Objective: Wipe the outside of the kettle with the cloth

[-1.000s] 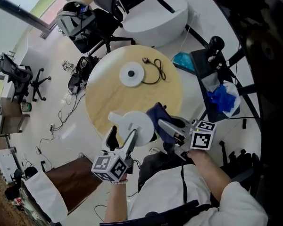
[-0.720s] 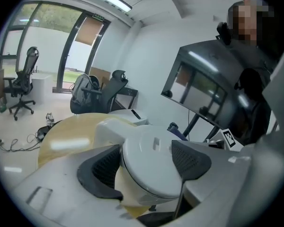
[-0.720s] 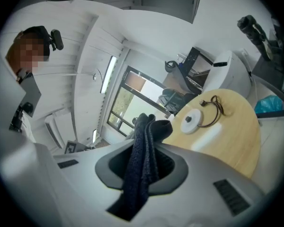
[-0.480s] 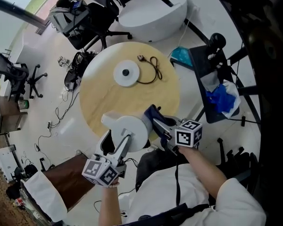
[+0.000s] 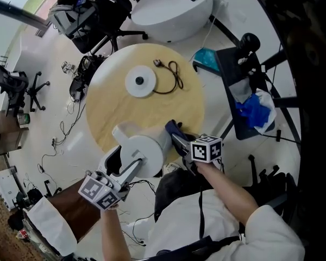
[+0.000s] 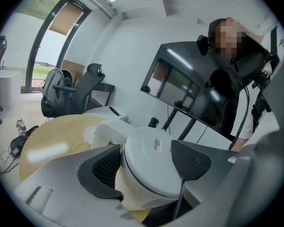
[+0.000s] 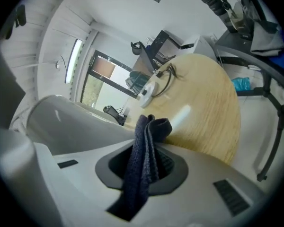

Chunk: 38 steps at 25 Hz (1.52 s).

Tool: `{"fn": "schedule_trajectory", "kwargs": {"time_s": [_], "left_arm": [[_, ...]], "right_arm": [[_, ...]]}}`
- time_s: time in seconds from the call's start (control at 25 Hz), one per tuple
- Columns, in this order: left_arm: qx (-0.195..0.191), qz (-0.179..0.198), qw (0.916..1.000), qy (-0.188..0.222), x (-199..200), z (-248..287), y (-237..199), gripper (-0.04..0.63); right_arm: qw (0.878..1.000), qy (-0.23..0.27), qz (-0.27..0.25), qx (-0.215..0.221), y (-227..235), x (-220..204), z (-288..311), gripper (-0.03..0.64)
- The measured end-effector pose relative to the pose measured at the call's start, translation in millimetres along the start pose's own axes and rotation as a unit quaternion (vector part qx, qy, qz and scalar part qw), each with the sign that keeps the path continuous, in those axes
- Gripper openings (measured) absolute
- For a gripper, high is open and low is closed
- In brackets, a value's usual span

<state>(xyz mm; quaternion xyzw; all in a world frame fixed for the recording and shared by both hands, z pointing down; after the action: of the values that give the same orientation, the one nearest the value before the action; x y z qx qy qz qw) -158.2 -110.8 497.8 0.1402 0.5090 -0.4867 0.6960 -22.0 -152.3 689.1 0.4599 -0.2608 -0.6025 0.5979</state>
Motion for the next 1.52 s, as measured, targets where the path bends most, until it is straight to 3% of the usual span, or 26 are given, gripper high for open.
{"fn": "schedule_trajectory", "kwargs": {"time_s": [0.24,0.56,0.68,0.8,1.2,1.36,1.52], "left_arm": [[-0.065,0.034,0.9972,-0.014,1.7,1.5,-3.8,0.337],[-0.151,0.065,0.9856,-0.040,2.8,3.7,-5.3,0.336],[-0.161,0.070,0.9835,-0.045,2.8,4.9,-5.6,0.337],[-0.168,0.074,0.9816,-0.051,3.6,5.9,-4.7,0.337],[-0.191,0.088,0.9745,-0.078,6.2,8.8,-2.2,0.336],[-0.195,0.088,0.9729,-0.086,5.1,9.5,-2.0,0.334],[-0.203,0.078,0.9723,-0.085,4.3,10.2,-2.9,0.336]], "right_arm": [[0.993,0.004,-0.036,0.115,-98.2,26.2,-38.1,0.066],[0.971,-0.046,-0.107,0.209,-180.6,38.6,-73.0,0.066],[0.968,-0.051,-0.136,0.206,-180.7,39.4,-70.1,0.066],[0.973,-0.058,-0.105,0.197,-159.1,39.2,-57.3,0.066],[0.988,-0.112,-0.079,0.076,-43.4,18.9,17.1,0.066],[0.985,-0.148,-0.076,0.041,-15.4,12.7,34.9,0.066],[0.974,-0.203,-0.100,0.026,-3.2,9.6,47.1,0.066]]}}
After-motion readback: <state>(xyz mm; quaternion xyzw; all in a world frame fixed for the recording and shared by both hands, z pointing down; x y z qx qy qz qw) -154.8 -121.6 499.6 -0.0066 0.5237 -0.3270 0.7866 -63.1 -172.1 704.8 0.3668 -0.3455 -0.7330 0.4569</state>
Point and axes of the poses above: the fingertips, and each gripper's own axes: z forward along the fingers, y to its right, x out of its top, the point moved 2 cm from there along -z, backward along the fingers, and after that the axes turned 9 degrees about z, right-handed, at the moved point
